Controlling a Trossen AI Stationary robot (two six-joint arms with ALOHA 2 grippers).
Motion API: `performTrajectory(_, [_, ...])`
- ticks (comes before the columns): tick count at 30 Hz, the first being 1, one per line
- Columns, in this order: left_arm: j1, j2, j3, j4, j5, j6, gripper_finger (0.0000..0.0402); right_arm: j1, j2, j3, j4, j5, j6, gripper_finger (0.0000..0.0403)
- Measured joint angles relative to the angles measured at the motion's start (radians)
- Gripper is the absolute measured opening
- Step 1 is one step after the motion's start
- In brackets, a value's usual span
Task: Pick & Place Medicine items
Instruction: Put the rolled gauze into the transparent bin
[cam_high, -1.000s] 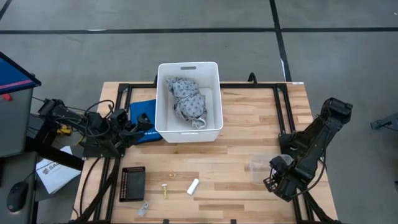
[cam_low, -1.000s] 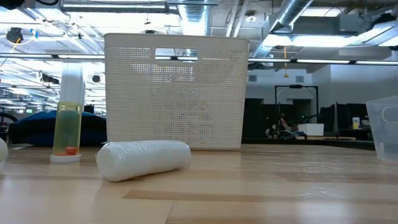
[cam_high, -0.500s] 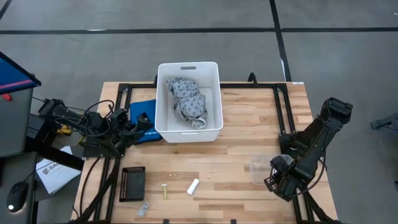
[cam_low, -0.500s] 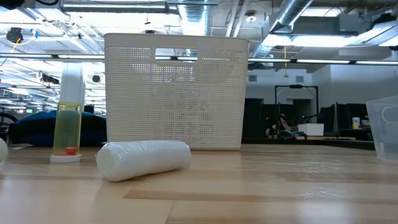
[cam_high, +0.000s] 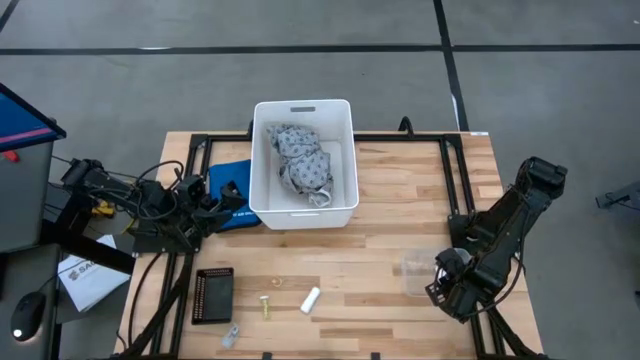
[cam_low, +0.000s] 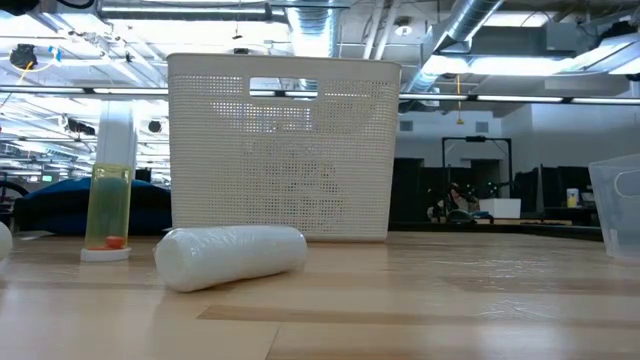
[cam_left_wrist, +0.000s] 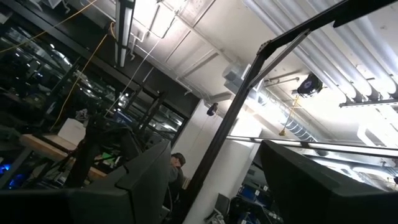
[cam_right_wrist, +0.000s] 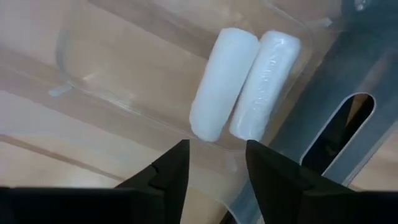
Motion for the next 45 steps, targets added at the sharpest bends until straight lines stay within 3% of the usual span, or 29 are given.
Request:
performTrajectory(5, [0.000, 0.000, 0.000, 0.000, 0.000, 0.000, 0.0241, -0.002, 0.000, 0.083, -0.005, 0.103, 0.001, 0.0160])
performTrajectory(10, [0.000, 0.000, 0.000, 0.003, 0.004, 0.000, 0.0241, -0.015, 0.001, 0.231, 0.063, 0.371, -0.011, 0.0156])
performTrajectory(13, [0.000, 0.000, 0.000, 0.017, 0.004, 0.002, 0.0241, -0.038, 0.019, 0.304, 0.210, 0.526, -0.135, 0.0153])
performTrajectory(15, [0.000, 0.000, 0.000, 0.019, 0.004, 0.005, 0.0241, -0.067, 0.056, 0.348, 0.342, 0.570, -0.294, 0.0152])
performTrajectory(20, [0.000, 0.000, 0.000, 0.024, 0.004, 0.017, 0.0241, -0.159, 0.214, 0.489, 0.574, 0.511, -0.818, 0.0147])
performTrajectory(29, [0.000, 0.000, 0.000, 0.023, 0.007, 0.019, 0.0241, -0.270, 0.536, 0.849, 0.349, 0.354, -1.754, 0.0144])
performTrajectory(35, [0.000, 0.000, 0.000, 0.023, 0.007, 0.019, 0.0241, -0.330, 0.718, 1.022, 0.241, 0.355, -2.099, 0.0152])
performTrajectory(45, [0.000, 0.000, 0.000, 0.021, 0.008, 0.019, 0.0241, -0.416, 0.861, 1.075, 0.272, 0.346, -2.268, 0.0148])
